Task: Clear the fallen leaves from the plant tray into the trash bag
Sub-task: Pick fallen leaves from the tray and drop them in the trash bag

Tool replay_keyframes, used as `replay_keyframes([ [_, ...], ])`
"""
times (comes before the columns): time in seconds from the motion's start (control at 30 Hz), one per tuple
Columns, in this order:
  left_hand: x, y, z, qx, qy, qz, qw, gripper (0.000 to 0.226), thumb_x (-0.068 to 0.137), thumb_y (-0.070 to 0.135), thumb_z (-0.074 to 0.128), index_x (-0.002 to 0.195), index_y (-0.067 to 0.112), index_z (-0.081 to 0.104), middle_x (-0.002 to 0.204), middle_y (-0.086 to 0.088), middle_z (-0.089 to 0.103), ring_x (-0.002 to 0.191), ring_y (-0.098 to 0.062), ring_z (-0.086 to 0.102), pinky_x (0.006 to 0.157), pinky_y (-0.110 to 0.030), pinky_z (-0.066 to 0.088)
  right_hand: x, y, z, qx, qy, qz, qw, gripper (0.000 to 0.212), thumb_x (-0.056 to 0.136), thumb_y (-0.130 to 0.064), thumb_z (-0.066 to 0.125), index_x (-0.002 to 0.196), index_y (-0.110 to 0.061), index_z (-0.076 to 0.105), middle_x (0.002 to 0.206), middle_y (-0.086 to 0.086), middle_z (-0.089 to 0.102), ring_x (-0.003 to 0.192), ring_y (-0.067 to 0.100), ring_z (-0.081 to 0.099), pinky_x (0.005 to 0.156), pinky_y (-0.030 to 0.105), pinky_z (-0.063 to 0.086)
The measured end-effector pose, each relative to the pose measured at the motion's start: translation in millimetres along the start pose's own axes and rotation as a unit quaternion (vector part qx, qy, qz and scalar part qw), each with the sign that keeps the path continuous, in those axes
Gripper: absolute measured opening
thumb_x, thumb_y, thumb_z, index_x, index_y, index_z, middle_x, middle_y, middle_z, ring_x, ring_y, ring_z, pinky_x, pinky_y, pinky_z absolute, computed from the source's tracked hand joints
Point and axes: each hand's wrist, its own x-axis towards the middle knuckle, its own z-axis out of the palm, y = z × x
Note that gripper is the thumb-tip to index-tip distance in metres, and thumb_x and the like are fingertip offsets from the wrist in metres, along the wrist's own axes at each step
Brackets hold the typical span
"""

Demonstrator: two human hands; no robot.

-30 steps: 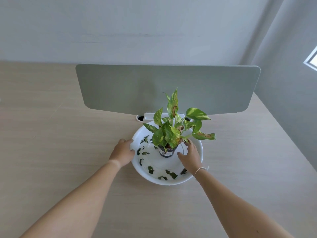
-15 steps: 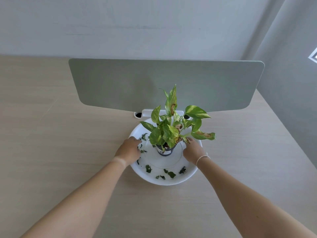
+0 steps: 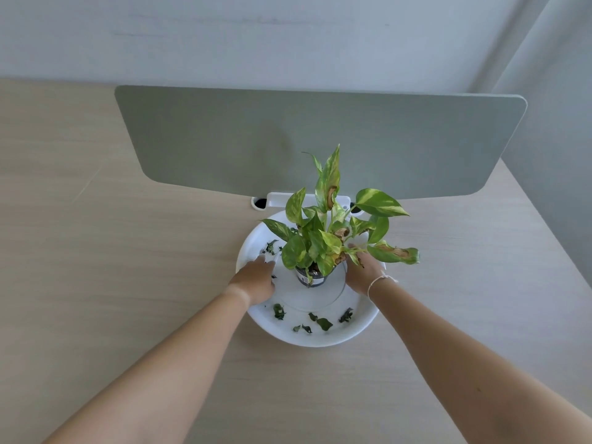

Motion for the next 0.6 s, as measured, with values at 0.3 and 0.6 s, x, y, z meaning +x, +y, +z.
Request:
replay_keyframes([
  [0.3,2,1,5,-0.014,0.025,-0.009,1.0,0.03,0.093,0.009,0.038,0.116,-0.002,0.053,0.123,-0.016,0.047,0.106,-0.031,0.055,0.088,-0.037,0.048,0,-3,-8,-0.066,-0.076,-0.067,0.993,0.045,0.101,-0.016,0.031,0.145,-0.006,0.031,0.147,0.016,0.041,0.135,0.029,0.041,0.108,0.033,0.032],
  [0.6,-9,2,17,-0.069,0.046,-0.013,0.997,0.034,0.095,0.01,0.034,0.12,-0.002,0.054,0.116,-0.015,0.053,0.081,-0.024,0.05,0.077,-0.032,0.046,-13,2,2,-0.039,-0.017,-0.001,0.999,0.033,0.092,-0.002,0.037,0.113,-0.003,0.062,0.124,0.013,0.057,0.121,0.026,0.05,0.101,0.032,0.042],
])
